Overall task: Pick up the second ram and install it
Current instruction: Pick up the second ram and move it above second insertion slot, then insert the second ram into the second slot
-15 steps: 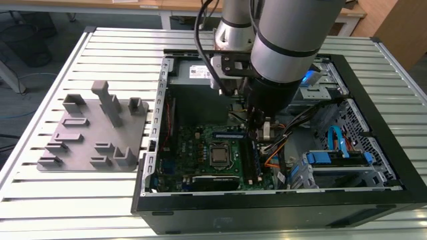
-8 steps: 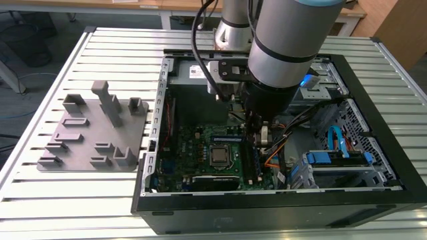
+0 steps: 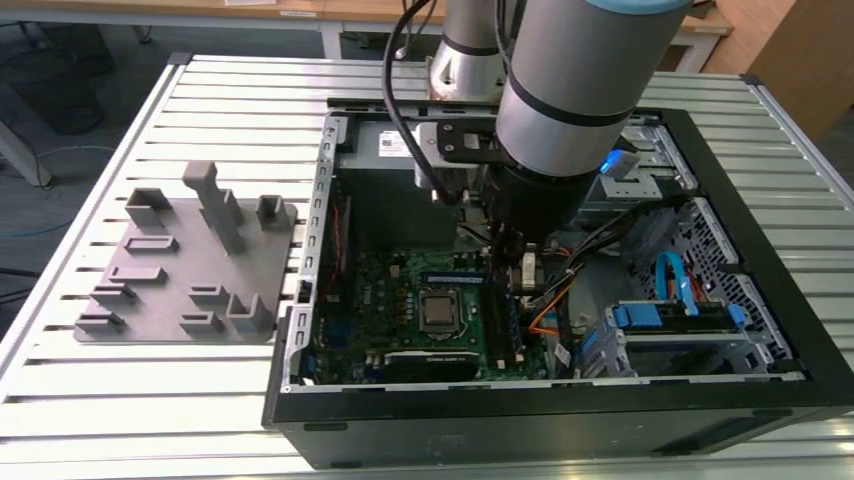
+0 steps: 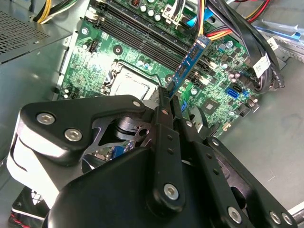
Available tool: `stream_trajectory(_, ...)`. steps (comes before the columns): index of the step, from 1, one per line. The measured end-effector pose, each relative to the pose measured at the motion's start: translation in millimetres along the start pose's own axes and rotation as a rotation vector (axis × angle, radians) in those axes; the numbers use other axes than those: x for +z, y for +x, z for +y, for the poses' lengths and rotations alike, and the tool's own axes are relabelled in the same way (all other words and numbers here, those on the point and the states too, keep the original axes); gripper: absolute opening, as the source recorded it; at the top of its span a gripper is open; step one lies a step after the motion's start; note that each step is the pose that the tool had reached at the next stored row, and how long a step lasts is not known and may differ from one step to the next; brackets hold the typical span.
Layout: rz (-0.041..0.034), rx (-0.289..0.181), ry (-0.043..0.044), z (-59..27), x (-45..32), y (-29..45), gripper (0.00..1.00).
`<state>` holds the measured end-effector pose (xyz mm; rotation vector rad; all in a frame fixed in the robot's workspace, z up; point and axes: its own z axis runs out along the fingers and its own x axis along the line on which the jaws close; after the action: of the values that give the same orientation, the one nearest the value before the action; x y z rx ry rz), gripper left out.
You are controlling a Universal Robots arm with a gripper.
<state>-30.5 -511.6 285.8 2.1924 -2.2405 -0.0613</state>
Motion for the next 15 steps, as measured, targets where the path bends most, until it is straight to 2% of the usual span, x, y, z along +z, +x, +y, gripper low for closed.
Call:
stream_trajectory(12,-0.0008,0.001,0.0000,0.0,0.0,0.0,0.14)
stream_trajectory(15,-0.0020,0.038,0.0008,0.0,0.0,0.0,0.14)
